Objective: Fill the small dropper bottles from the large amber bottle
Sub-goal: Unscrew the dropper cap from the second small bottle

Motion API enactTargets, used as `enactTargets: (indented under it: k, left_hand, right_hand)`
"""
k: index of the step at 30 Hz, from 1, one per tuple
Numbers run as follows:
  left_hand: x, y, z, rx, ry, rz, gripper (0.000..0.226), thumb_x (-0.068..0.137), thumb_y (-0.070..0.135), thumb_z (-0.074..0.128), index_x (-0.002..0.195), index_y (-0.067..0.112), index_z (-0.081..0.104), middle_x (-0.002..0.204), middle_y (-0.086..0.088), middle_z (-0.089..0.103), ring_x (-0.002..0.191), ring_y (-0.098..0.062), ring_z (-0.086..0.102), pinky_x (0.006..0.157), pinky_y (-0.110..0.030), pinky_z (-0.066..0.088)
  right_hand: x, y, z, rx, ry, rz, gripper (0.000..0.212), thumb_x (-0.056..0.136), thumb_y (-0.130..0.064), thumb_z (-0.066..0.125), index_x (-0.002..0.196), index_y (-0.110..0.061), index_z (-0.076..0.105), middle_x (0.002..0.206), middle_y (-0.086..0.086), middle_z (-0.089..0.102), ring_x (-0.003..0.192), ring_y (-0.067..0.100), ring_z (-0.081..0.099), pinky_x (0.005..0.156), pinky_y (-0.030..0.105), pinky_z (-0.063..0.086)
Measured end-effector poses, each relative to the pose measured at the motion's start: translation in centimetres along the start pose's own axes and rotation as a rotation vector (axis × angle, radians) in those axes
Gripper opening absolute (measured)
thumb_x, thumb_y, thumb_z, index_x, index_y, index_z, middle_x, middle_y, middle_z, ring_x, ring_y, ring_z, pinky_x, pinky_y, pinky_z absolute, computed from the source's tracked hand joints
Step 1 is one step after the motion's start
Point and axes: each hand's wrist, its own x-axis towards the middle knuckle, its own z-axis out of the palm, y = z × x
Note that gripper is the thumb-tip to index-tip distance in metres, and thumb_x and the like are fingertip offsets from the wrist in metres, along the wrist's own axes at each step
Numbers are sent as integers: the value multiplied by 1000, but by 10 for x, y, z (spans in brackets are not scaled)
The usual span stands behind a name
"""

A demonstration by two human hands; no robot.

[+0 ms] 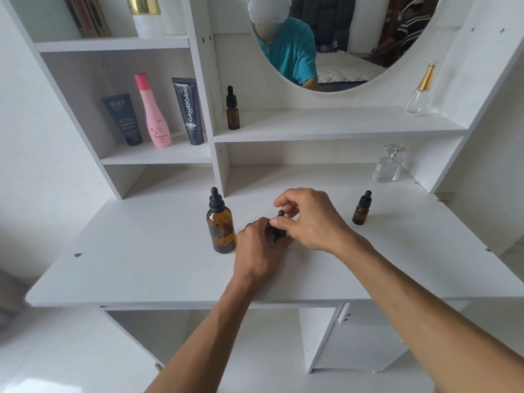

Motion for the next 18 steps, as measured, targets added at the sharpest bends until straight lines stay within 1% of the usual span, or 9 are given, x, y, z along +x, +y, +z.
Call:
enactTargets:
  k: [2,3,5,8,10,12,13,15,18]
  left_hand:
    - [0,-1,0,-5,-1,-2,20,79,37,73,83,19,65,73,6,67,68,-14,61,63,-39,54]
    - [0,0,0,-8,1,1,20,80,37,73,84,19,66,74,6,67,69,-13,62,63,-38,54]
    - [-1,1,-1,-17,0,4,20,80,38,72,87,19,67,76,6,68,71,-13,63,64,-37,55]
    - [-1,1,0,-5,2,1,21,80,38,71,82,19,64,73,5,67,68,-15,61,62,-38,53]
    - [0,0,0,10,1,-3,21,79,38,71,80,20,62,71,6,66,66,-14,60,60,-37,52]
    - [0,-1,1,2,-1,-8,20,79,38,72,82,21,64,72,6,67,67,-12,60,60,-34,52]
    - [0,-1,0,-7,-2,-9,19,79,38,72,84,21,65,73,7,67,68,-11,61,60,-33,53]
    - [0,0,-1,-12,-5,-5,19,80,37,72,88,21,67,75,8,68,69,-10,61,60,-32,53]
    - [0,-1,0,-2,-4,3,19,80,36,72,86,18,65,74,6,67,69,-12,62,61,-34,53]
  right_hand:
    - [-1,-1,-1,17,-14,14,32,84,-19,77,115,-19,69,94,-4,66,86,12,64,80,26,56]
    - [0,-1,-1,20,-27,14,31,85,-15,76,115,-19,69,93,-6,67,88,12,64,80,27,57]
    - [1,0,-3,31,-50,8,33,84,-9,73,114,-21,69,94,-6,69,92,12,65,78,24,56]
    - [1,0,-2,33,-39,6,34,82,-19,79,114,-22,69,99,-4,69,94,10,64,83,21,51]
    - [0,-1,-1,35,-22,22,34,82,-25,80,114,-20,69,97,-3,67,89,12,64,82,24,54]
    - [1,-1,-1,52,-29,37,32,83,-20,78,115,-19,69,94,-3,67,82,12,65,81,30,57]
    - [1,-1,-2,56,-39,37,32,84,-15,76,115,-20,69,94,-4,68,83,13,65,80,29,57]
    - [2,-1,-3,55,-61,29,34,84,-10,73,114,-22,69,95,-6,70,91,12,65,78,23,54]
    - [0,-1,-3,35,-59,19,35,83,-19,78,116,-22,68,101,-5,69,97,10,63,82,20,49]
